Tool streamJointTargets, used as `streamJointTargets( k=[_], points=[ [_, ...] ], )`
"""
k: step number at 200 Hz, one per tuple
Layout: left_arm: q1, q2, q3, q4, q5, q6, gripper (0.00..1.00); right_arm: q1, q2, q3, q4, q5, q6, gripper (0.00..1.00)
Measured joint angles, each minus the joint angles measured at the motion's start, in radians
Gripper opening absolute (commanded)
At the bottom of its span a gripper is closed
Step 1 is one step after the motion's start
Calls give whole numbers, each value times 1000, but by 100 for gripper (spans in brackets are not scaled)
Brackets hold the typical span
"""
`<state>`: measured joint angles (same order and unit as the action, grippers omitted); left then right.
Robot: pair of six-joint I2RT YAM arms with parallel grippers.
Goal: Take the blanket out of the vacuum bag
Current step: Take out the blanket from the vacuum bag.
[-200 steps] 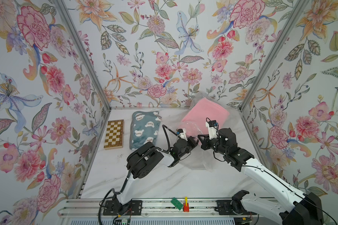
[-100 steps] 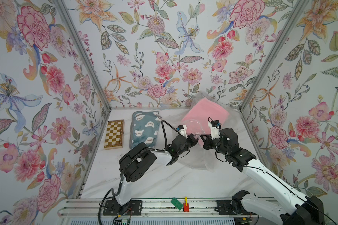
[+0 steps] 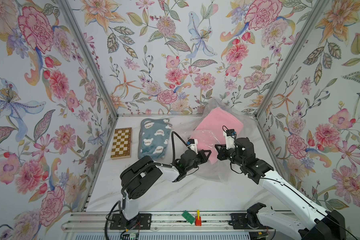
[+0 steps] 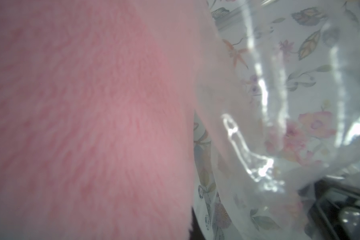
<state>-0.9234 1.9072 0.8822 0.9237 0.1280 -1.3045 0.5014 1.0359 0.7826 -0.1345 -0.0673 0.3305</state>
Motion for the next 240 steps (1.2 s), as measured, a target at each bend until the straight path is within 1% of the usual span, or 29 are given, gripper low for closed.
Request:
streamJointTargets(
  k=[18, 35, 47, 62, 65, 69, 76, 101, 112, 116, 150, 187, 194, 208, 240],
  points=[
    [-3, 0, -16, 12, 3, -1, 0, 0, 0, -11, 10, 0, 2, 0],
    [-6, 1, -34, 53, 4, -7, 22, 0, 0, -20, 21, 0, 7, 0],
    [-8, 2, -47, 73, 8, -10, 44, 0, 0, -24, 28, -1, 8, 0],
    [-10, 7, -61, 98, 9, -25, 65, 0, 3, -25, 36, -2, 10, 0],
    [-11, 9, -63, 103, 7, -20, 71, 0, 4, -25, 38, -3, 10, 0],
    [-11, 12, -67, 112, 6, -31, 76, 0, 6, -25, 40, -3, 10, 0],
    [-12, 19, -70, 123, 5, -36, 81, 0, 8, -25, 43, -4, 10, 0],
    [-12, 55, -69, 131, -7, -70, 89, -6, 11, -26, 48, -5, 11, 0],
    [-12, 74, -64, 121, -11, -83, 98, -9, 11, -26, 52, -6, 11, 0],
    [-12, 79, -62, 119, -13, -92, 99, -9, 11, -27, 55, -7, 11, 0],
    [-11, 128, -15, 100, -41, -106, 99, -16, 11, -42, 66, -19, 11, 0],
    [-6, 178, 35, 159, -61, -90, 99, -29, 5, -51, 72, -31, 11, 0],
    [-6, 188, 46, 177, -61, -90, 95, -32, 2, -54, 72, -32, 11, 0],
    [-6, 206, 67, 210, -59, -87, 84, -37, -3, -60, 72, -34, 11, 0],
    [-6, 215, 80, 257, -56, -85, 41, -40, -5, -60, 72, -43, 16, 0]
  ],
)
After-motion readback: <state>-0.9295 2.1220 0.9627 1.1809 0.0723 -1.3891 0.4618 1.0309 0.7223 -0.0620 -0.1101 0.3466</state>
